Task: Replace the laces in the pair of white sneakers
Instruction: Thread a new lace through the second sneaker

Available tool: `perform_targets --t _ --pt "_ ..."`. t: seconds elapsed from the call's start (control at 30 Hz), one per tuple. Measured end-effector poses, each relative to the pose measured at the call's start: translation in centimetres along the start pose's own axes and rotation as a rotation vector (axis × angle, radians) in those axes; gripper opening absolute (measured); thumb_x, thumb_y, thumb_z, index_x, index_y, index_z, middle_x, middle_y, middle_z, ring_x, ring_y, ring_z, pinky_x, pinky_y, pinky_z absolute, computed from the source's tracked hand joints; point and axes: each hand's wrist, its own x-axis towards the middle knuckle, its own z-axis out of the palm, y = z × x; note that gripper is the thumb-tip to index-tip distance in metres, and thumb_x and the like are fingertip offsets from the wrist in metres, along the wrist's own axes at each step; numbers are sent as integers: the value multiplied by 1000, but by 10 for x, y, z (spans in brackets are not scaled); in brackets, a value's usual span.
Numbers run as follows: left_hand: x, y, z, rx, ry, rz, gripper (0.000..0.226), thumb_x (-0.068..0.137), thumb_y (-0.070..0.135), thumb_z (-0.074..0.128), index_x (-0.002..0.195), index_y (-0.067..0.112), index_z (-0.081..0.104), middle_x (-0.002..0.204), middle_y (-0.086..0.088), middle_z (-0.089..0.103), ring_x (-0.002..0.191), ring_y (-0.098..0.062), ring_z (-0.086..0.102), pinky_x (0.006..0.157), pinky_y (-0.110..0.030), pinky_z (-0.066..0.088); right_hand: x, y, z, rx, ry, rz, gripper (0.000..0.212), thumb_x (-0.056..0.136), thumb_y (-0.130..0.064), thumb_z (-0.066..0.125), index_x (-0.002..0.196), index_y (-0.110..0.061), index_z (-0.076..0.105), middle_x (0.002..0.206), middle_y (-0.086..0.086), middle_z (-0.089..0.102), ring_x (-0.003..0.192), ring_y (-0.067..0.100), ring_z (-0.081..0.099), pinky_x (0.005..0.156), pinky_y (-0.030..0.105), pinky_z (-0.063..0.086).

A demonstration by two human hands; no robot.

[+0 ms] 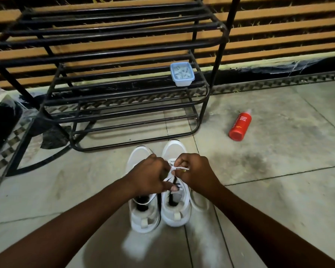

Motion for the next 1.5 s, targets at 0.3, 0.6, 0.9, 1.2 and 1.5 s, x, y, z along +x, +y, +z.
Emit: perform_targets --t 0.3,0.6,0.9,1.2,1.5 --pt "3 3 -2 33 -55 -46 61 70 77 74 63 22 47 71 2 57 78 -17 47 72 -37 51 21 -2 9 -171 -119 42 16 79 -9 73 90 -15 64 90 -5 62 91 9 52 83 28 50" --pt "11 6 1 77 -95 -121 60 66 80 74 66 29 43 91 1 60 91 -21 54 69 -32 39 23 7 8 55 -131 93 8 75 -5 76 83 -6 73 89 4 74 89 19 69 81 32 54" --pt "10 7 4 61 -88 -136 60 69 78 74 65 31 37 86 1 52 88 -22 56 69 -32 39 9 18 2 367 -105 13 13 77 10 76 86 2 71 82 2 73 78 13 70 76 25 55" --pt "6 8 5 36 -87 -147 60 68 78 75 66 31 37 88 3 52 94 -21 55 72 -31 37 -5 23 -5 119 -86 78 16 73 -24 87 74 -17 73 71 -7 73 70 3 67 66 15 46" --pt "8 13 4 56 -119 -192 55 71 76 73 90 28 54 108 -2 55 115 -24 54 79 -31 36 -10 0 -16 -56 -85 -23 13 79 -3 74 73 -13 78 79 -1 77 80 11 70 79 22 51"
